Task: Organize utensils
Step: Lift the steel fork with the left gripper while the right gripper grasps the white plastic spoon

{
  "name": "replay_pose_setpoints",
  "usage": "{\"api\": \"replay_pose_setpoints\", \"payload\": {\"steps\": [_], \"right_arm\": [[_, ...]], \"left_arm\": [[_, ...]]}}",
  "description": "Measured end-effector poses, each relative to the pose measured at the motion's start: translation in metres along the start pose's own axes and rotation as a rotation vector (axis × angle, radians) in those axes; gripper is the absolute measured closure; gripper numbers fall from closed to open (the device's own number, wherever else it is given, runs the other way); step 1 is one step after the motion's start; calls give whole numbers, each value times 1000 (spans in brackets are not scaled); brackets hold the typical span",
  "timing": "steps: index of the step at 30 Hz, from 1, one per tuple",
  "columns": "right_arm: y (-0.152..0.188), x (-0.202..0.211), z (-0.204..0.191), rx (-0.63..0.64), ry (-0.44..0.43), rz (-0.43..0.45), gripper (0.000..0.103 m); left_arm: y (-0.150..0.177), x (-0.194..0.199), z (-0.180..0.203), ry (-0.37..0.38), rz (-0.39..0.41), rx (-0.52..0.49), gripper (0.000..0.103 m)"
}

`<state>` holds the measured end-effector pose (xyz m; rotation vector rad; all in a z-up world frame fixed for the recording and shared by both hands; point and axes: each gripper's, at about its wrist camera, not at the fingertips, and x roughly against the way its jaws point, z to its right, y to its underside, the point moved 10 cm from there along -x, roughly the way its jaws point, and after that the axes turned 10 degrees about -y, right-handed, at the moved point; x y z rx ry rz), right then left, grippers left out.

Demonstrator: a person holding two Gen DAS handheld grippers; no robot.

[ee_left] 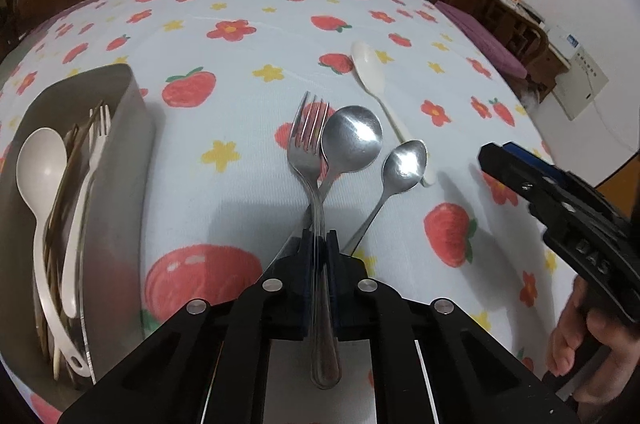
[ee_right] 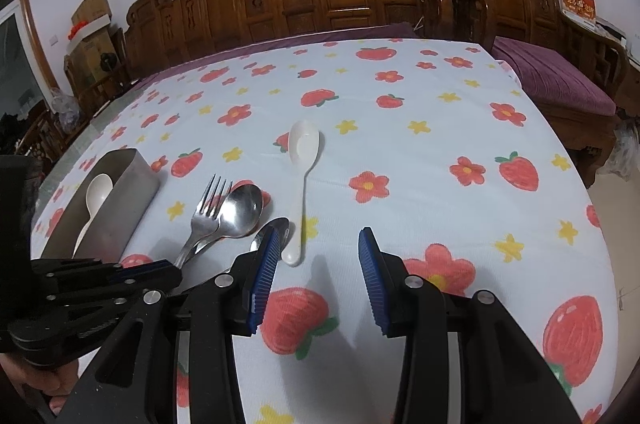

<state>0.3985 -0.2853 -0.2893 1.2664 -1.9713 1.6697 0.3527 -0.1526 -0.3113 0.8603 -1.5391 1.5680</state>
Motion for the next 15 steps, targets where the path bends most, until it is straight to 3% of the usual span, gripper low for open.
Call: {"api": "replay_pose_setpoints", "payload": {"steps": [15], "right_arm": [[6,-37,-16,-31,-35,-63,59]], "left_arm": [[-4,46,-21,67,115,-61,102]]}}
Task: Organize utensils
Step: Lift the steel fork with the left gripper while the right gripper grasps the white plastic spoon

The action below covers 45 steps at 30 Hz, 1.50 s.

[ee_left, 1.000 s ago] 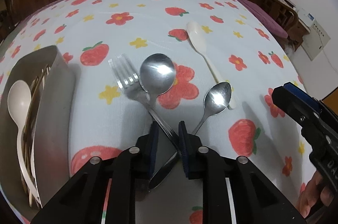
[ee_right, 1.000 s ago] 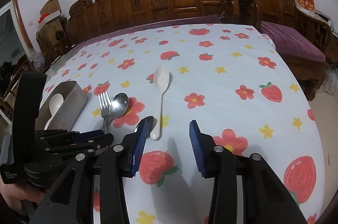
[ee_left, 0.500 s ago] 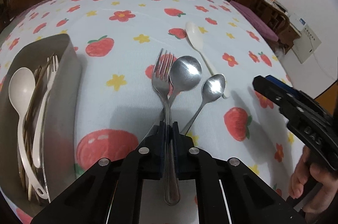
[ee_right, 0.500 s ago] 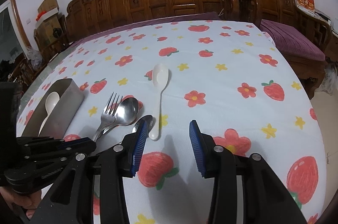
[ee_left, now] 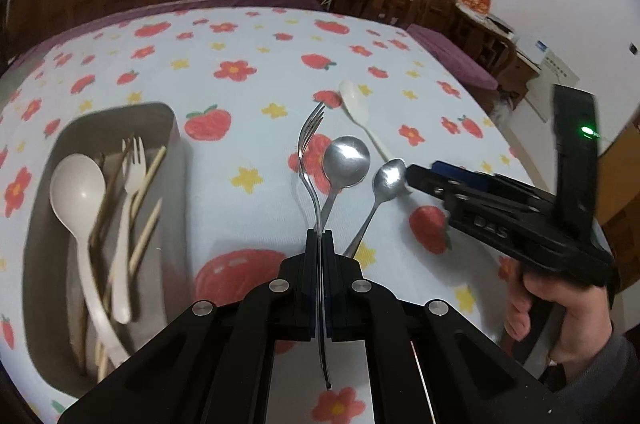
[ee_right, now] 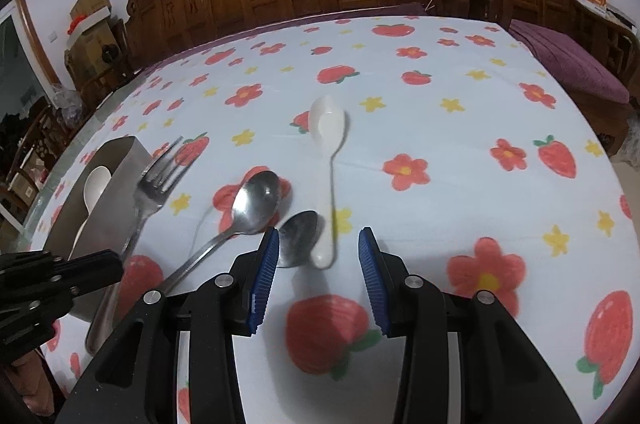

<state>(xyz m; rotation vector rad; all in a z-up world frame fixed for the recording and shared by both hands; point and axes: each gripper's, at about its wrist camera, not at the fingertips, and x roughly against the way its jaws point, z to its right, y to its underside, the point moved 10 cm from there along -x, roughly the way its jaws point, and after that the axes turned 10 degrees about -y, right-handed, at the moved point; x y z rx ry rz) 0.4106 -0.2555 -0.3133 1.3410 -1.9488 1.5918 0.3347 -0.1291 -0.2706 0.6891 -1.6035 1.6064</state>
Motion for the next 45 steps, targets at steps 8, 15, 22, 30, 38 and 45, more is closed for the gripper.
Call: {"api": "replay_pose_setpoints", "payload": {"steps": [8,15,22,30,38,45], "right_arm": [[7,-24,-13,-5,28,-55,59],[5,-34,-21,49,94,-58,65],[7,-35,-25,25,134,-64,76],[16,-30,-31,22,136,-80,77],[13,-15,-21,21,148,-43,77],[-9,-6,-23,52,104,18,77]], "left_arm": [[5,14,-11,29,43,-26,102],[1,21,-19,54,67,-3,102],[-3,27,-26,54,83,12,102],[-3,31,-26,49,95,9,102],[-3,35,-27,48,104,4,102],[-4,36,-34,47,109,14,102]]}}
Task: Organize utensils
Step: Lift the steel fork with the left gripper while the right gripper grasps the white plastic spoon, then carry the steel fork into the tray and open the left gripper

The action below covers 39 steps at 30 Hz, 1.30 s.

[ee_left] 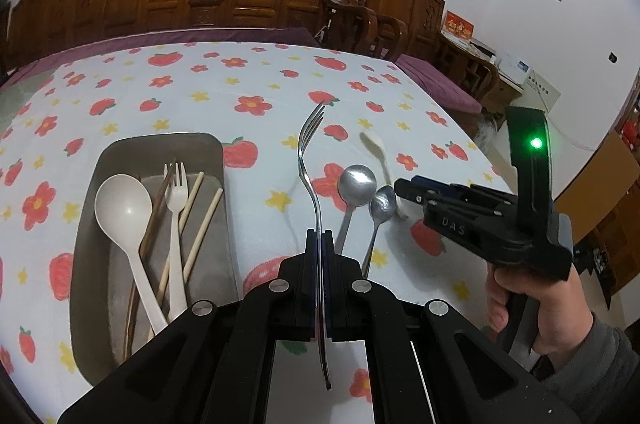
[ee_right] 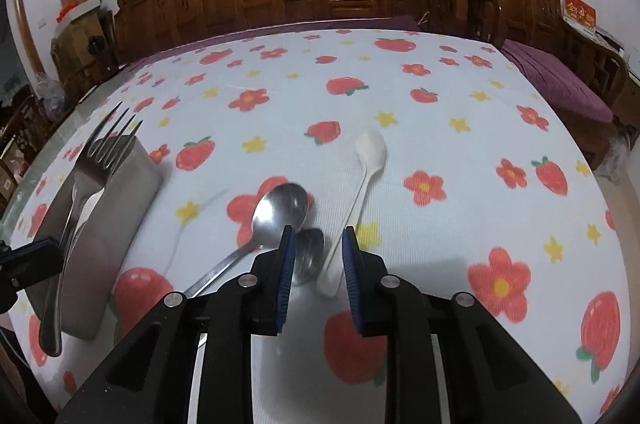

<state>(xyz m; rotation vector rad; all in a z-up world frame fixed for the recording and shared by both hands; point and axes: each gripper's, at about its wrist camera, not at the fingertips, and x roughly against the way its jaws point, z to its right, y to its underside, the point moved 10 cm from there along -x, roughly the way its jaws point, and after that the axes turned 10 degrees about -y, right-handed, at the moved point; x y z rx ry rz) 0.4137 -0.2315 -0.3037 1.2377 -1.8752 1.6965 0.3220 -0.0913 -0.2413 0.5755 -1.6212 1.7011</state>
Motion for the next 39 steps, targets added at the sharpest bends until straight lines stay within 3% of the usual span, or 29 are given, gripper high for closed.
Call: {"api": "replay_pose_setpoints", "payload": {"steps": [8,16,19,21,30,39], "right_arm": [[-15,-32,36,-43,51,-21,77],[-24,-54,29,0,30,-54,77],[-23,-54,28,18,40,-63,90],[-22,-51,29,25,52,-66,94],[-32,-6,40,6,87,35,94],[-27,34,3,33,40,98,94]], "left_arm": [[0,-2,0,5,-8,2,102],[-4,2,0,15,4,3,102],[-6,6,-1,15,15,-2,102],[-8,10,-3,10,24,-3,102],[-16,31,-23,-21,66,5,102],[-16,50,-47,-42,79,24,102]]}}
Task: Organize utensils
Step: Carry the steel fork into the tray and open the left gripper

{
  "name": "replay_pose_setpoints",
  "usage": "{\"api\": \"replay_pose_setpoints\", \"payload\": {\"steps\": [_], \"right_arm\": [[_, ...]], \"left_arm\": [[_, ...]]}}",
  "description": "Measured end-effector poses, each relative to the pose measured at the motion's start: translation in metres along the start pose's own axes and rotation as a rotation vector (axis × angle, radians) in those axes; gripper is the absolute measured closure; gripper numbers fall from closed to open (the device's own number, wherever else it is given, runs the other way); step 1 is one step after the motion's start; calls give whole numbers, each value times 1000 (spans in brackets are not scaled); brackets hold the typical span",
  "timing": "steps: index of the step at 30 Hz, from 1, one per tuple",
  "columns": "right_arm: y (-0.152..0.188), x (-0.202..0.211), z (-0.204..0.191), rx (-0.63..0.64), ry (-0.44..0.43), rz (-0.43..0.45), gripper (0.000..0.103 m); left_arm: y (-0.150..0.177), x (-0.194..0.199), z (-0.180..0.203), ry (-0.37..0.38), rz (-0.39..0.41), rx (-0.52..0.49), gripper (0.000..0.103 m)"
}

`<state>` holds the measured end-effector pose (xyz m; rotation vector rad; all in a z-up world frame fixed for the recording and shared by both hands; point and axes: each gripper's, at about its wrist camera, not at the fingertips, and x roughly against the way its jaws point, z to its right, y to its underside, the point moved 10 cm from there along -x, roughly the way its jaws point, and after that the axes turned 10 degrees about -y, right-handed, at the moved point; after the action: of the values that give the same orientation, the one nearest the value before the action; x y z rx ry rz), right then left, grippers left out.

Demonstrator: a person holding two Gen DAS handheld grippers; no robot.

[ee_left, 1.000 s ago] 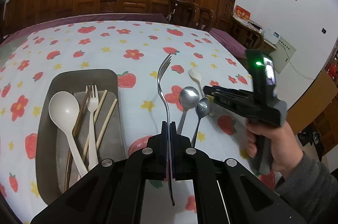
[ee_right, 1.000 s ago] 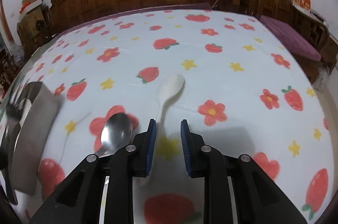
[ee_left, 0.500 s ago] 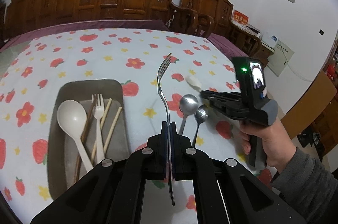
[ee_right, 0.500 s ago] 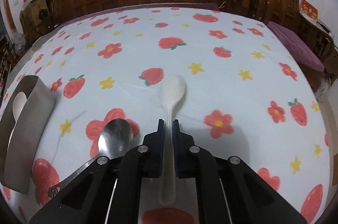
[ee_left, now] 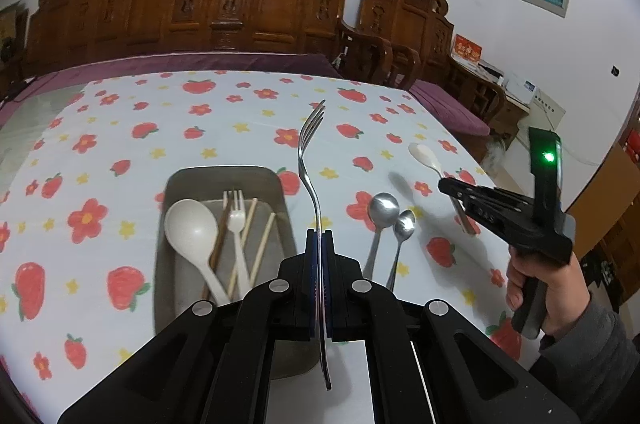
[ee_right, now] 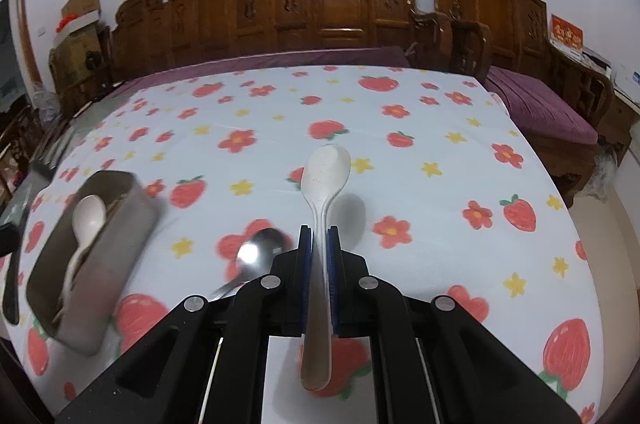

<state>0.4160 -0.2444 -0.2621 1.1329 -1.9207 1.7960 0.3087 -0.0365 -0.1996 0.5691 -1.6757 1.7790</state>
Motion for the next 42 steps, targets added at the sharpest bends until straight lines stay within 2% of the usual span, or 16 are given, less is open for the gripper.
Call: {"api": "replay_pose_setpoints", "payload": {"steps": [9,16,29,42], "right_arm": [[11,13,-55,50,-67,3,94],[17,14,-88,104,-107,-5,94],[19,14,-99,128,-141,-11,94],[20,13,-103,136,-155,-14,94]], "left_arm": [[6,-2,-31,-25,-27,25,102],[18,-31,-50,-64,-92,42,102],[41,-69,-38,-91,-181,-9,102],[52,-84,-41,-104,-236,3,101]]}}
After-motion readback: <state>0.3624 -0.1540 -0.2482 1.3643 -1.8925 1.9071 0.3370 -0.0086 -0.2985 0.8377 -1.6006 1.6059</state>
